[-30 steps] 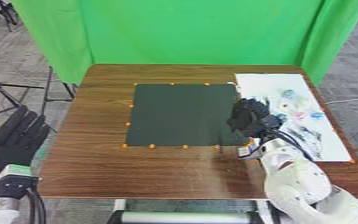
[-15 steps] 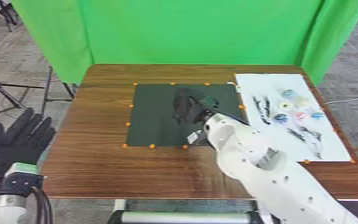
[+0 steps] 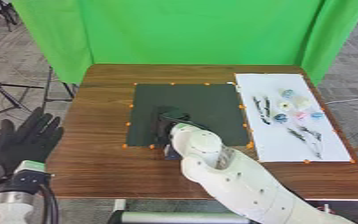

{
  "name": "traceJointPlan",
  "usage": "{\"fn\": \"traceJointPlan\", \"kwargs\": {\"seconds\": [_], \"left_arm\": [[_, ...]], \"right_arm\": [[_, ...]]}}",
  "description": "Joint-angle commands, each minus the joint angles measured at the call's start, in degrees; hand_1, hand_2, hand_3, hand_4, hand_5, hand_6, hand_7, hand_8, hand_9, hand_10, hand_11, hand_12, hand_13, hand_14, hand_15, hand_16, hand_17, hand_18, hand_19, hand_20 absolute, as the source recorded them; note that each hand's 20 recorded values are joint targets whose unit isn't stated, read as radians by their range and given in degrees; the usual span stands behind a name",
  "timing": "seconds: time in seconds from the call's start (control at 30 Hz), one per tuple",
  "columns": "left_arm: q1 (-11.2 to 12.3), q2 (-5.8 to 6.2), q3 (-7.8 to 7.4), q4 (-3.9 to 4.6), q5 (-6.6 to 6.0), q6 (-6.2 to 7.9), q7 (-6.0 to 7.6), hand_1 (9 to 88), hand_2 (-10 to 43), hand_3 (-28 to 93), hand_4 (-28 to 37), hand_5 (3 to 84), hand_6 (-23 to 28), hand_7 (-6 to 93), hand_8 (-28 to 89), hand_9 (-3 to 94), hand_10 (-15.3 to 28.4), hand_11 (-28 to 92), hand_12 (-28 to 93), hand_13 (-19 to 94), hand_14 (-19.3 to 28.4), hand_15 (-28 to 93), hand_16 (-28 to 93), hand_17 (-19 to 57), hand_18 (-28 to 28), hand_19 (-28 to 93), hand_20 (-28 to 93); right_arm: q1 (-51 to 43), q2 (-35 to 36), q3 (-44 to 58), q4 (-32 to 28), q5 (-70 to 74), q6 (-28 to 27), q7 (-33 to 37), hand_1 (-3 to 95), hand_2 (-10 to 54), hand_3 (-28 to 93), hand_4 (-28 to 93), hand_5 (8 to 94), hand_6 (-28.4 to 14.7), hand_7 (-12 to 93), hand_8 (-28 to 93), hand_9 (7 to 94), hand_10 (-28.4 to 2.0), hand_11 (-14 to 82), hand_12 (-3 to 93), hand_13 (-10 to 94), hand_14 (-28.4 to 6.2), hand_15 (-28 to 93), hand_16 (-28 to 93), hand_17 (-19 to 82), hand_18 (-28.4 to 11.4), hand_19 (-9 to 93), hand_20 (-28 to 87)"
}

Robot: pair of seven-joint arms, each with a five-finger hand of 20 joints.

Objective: Arrange flowers

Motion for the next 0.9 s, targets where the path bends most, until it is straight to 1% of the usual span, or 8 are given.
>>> {"fn": "traceJointPlan", "kwargs": {"seconds": [0.03,0.17,0.37,0.43,0.5,0.57,0.73,0.9], "left_arm": [[-1.5,0.62,1.65,0.63,-0.16,-0.01,-0.78,25.4,9.2,71,-28.3,39.2,6.9,14.0,-9,34.4,14.3,22,12,24,14.1,34,-9,-4.8,10.4,28,8],[-2.8,0.77,2.36,1.19,0.43,-0.98,-1.15,25.4,9.2,71,-28.3,39.3,6.9,14.1,-9,34.4,14.3,22,12,24,14.1,34,-9,-4.7,10.4,28,8],[-2.9,0.59,2.59,1.14,0.3,-0.62,-1.69,25.4,9.2,71,-28.3,39.2,6.9,14.2,-9,34.5,14.4,22,12,24,14.0,34,-9,-4.7,10.4,28,8],[-2.8,0.55,2.61,1.15,0.77,-0.04,-1.9,25.4,9.2,71,-28.3,39.2,6.9,14.2,-9,34.5,14.3,22,12,24,14.1,34,-9,-4.8,10.4,28,8],[-3.0,0.67,2.74,1.28,0.72,-0.39,-1.69,25.4,9.2,71,-28.3,39.2,6.9,14.3,-9,34.4,14.3,22,12,24,14.1,34,-9,-4.8,10.4,28,8],[-3.5,0.6,2.86,1.4,0.8,-0.35,-2.16,25.4,9.2,71,-28.3,39.2,7.0,14.3,-9,34.4,14.3,22,12,24,14.1,34,-9,-4.8,10.4,28,8],[-2.7,0.35,1.95,1.16,0.79,-0.38,-2.33,25.4,9.1,71,-28.3,39.2,7.1,14.5,-9,34.3,14.4,22,12,24,14.2,34,-9,-4.8,10.4,28,8],[-2.5,0.31,1.76,1.29,0.96,-0.15,-2.63,25.4,9.0,71,-28.3,39.1,7.1,14.6,-9,34.3,14.4,22,12,24,14.3,34,-8,-4.8,10.4,28,8]], "right_arm": [[-0.3,-1.9,-1.6,1.6,-3.1,2.5,-0.7,48.5,-9.5,80,-11,78.8,-8.7,46,23,93.7,-4.9,30.7,46.9,93,-3.7,53,43,62,-18.5,93,28],[-0.3,-2.0,-1.9,2.8,-4.3,2.7,-0.7,48.5,-9.5,80,-11,78.9,-8.6,46,23,93.7,-4.9,30.6,47.0,93,-3.7,53,43,62,-18.4,93,28],[-0.7,-2.0,-1.6,4.0,-6.9,3.3,-0.6,48.4,-9.5,80,-12,78.7,-8.3,47,23,93.7,-4.8,30.6,47.0,93,-3.6,53,43,62,-18.3,93,27],[-1.0,-2.0,-1.3,4.3,-8.0,2.7,-1.2,48.3,-9.5,80,-12,78.3,-8.0,47,23,93.7,-4.9,30.5,47.2,93,-3.6,53,43,62,-18.3,93,27],[-1.0,-2.1,-1.2,4.4,-7.7,3.2,-0.7,47.8,-9.5,80,-12,77.9,-7.7,47,22,93.7,-5.1,30.0,47.6,93,-3.6,53,44,62,-18.2,93,27],[-1.1,-2.0,-0.8,4.3,-7.2,2.9,-0.4,47.5,-9.5,80,-11,77.7,-7.5,48,22,93.7,-5.1,29.6,47.6,92,-3.5,53,43,62,-18.2,93,27],[-1.9,-2.0,0.4,3.0,-6.1,-2.0,0.6,47.2,-9.5,78,-13,76.2,-4.9,51,20,93.7,-5.6,29.2,47.3,92,-4.1,53,43,61,-18.2,93,27],[-2.1,-2.8,1.0,3.0,-4.4,-4.7,2.2,47.5,-9.5,73,-24,74.0,-2.2,54,19,93.2,-6.7,27.8,45.1,91,-4.5,53,42,59,-18.6,93,26]]}}
